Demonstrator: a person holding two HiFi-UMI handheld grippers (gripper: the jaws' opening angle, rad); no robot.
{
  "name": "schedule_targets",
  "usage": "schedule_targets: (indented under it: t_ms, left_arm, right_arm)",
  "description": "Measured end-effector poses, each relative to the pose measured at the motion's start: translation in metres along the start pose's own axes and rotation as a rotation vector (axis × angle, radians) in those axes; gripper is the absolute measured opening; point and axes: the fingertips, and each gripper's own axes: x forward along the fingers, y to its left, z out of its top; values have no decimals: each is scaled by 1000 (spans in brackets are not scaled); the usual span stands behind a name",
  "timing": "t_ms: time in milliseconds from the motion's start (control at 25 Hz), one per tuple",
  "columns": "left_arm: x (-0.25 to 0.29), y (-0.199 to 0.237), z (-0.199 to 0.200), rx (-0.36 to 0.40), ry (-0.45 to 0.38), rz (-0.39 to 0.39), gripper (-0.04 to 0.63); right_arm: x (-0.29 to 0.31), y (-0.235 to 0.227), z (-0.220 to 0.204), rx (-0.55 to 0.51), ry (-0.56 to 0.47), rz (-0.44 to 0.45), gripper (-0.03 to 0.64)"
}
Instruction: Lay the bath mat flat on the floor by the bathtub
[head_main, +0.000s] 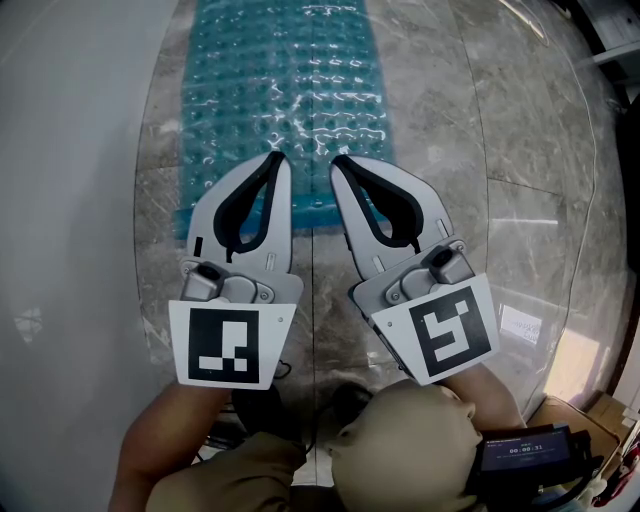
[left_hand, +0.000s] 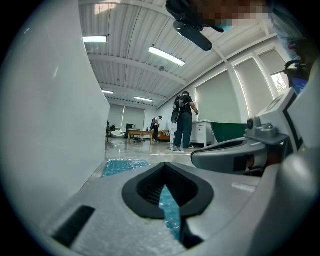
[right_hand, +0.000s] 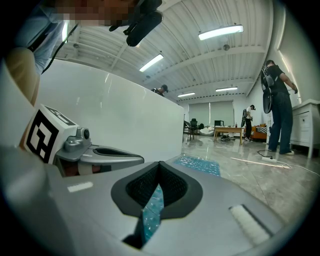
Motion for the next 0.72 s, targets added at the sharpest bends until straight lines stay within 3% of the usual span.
schedule_targets:
  t_ms: [720]
  left_arm:
    - [0,0,-1,-2,0,0,8]
  right_arm:
    - [-1,-1,2,-7,-5,-7,6]
